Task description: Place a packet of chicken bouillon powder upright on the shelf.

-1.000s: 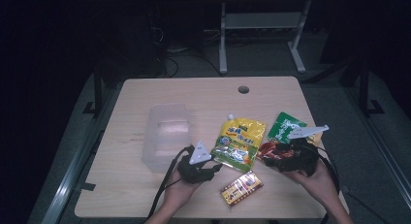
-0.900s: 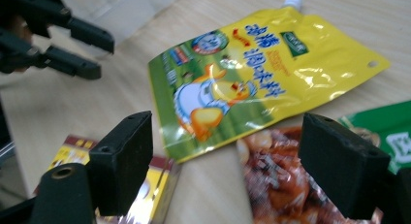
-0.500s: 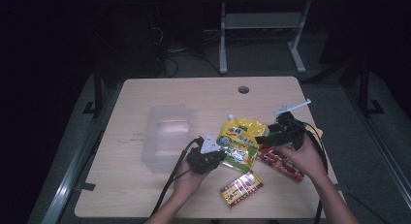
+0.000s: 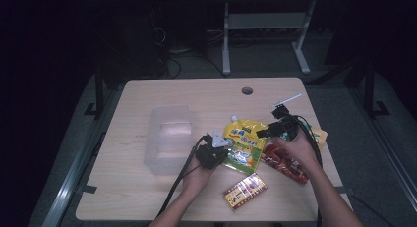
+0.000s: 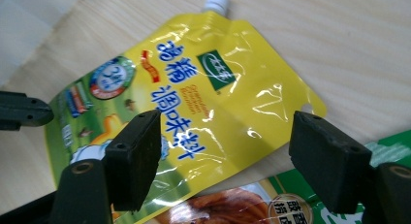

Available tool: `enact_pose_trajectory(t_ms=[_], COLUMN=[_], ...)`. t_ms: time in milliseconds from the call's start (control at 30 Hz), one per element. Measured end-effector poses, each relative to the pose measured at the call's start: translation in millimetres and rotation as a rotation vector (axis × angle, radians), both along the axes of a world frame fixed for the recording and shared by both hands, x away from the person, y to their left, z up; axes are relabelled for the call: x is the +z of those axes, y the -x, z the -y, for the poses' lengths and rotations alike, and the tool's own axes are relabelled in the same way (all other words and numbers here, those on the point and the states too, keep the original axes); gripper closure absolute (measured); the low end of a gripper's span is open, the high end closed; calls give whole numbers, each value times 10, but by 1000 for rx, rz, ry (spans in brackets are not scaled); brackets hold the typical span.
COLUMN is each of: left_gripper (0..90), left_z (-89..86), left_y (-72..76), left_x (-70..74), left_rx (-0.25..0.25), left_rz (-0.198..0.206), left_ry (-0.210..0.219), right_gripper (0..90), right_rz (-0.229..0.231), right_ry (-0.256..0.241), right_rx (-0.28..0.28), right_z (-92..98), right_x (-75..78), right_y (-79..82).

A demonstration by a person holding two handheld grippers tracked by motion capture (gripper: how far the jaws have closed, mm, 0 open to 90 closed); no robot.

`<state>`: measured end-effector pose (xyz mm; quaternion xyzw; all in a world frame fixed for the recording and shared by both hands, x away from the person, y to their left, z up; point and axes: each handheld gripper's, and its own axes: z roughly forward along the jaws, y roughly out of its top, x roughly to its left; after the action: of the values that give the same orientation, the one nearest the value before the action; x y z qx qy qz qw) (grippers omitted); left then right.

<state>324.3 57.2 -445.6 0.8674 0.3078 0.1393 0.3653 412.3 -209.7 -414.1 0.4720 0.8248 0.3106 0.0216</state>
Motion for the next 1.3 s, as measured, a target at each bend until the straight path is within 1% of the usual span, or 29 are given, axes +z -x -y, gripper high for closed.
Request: enact_pose_trajectory(t_ms=[67,133,167,200,233,333,367,400,433,500,567,600,633,667,700,767,800,867,900,933,1033,1067,1133,1167,1233,1300], left_gripper=[897,897,897,897,897,897,897,897,897,897,897,897,897,897,897,897,897,897,897,897,897,897,897,897,897,897], left_z=[19,47,62,67,78,93,102,108,112,115,124,128,130,130,123,125,126,127,126,125,129,131,133,133,131,135], left_y=[-24,-39,-44,-49,-46,-34,-28,-23,-22,-23,-21,-21,-22,-22,-26,-23,-22,-21,-21,-24,-21,-19,-17,-18,-21,-16], left_x=[-16,-28,-24,-22,-19,-23,-23,-24,-30,-29,-25,-26,-26,-25,-21,-20,-22,-22,-23,-25,-27,-27,-27,-28,-26,-28], left_rx=[9,15,20,17,16,15,16,16,16,17,10,9,9,8,2,2,2,1,3,3,4,4,0,-1,-4,-1], left_rz=[-13,-13,-12,-9,-8,3,9,14,19,19,26,27,27,25,26,27,28,34,31,30,28,30,32,33,34,29], left_ry=[-8,-17,-18,-24,-35,-50,-56,-62,-62,-62,-77,-78,-78,-79,-91,-96,-97,-101,-97,-93,-93,-96,-101,-101,-103,-99], right_gripper=[264,266,269,269,268,267,274,274,277,286,296,297,298,307,325,359,359,362,365,388,448,455,480,481,488,512], right_rz=[-8,-14,-12,-25,-37,-46,-49,-49,-56,-56,-64,-65,-78,-78,-87,-102,-102,-106,-104,-103,-113,-122,-123,-128,-130,-145], right_ry=[7,17,15,5,6,15,-4,-4,-16,-12,-14,-16,-14,-14,-18,-38,-38,-53,-56,-65,-130,-145,-161,-156,-150,-152], right_rx=[-9,-25,-34,-51,-59,-67,-84,-84,-88,-96,-100,-97,-101,-96,-95,-82,-82,-76,-71,-66,-53,-49,-34,-25,-30,-32], right_z=[6,31,56,96,102,115,132,132,139,137,126,120,107,103,92,77,77,56,49,41,54,52,36,15,1,-1], right_x=[-21,-54,-69,-99,-112,-147,-171,-171,-184,-221,-251,-269,-280,-294,-312,-348,-348,-364,-366,-360,-340,-328,-316,-313,-324,-354], right_y=[-18,-48,-65,-97,-106,-132,-146,-146,-153,-167,-173,-177,-180,-183,-185,-190,-190,-189,-188,-180,-171,-166,-155,-148,-146,-147])
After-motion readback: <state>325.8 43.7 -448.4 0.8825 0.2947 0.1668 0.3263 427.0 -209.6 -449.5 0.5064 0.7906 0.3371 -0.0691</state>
